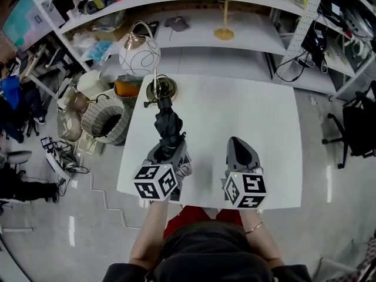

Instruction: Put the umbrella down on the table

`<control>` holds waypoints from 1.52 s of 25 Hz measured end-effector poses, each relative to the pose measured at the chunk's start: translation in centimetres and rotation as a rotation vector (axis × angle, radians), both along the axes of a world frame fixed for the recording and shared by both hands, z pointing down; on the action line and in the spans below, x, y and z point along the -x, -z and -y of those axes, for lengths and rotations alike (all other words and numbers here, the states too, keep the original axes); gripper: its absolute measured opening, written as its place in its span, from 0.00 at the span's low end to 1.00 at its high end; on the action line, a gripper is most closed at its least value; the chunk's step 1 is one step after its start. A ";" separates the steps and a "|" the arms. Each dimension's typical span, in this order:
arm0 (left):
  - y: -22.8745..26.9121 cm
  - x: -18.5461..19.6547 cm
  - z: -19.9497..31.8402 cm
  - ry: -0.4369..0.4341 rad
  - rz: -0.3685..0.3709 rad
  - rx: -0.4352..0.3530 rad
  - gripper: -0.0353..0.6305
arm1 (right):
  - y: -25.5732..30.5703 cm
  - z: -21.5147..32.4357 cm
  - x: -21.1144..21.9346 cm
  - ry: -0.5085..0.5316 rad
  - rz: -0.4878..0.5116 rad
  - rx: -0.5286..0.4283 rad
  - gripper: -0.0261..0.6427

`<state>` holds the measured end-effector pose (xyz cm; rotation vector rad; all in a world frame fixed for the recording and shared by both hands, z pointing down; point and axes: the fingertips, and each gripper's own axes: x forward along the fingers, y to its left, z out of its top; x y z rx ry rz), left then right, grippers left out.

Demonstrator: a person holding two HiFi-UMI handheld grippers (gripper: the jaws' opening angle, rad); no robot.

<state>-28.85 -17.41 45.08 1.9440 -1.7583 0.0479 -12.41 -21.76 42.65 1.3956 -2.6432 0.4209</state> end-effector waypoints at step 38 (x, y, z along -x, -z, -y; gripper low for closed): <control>-12.4 -10.1 6.9 -0.439 0.017 0.357 0.34 | -5.4 2.0 -6.2 -0.313 -0.133 0.085 0.06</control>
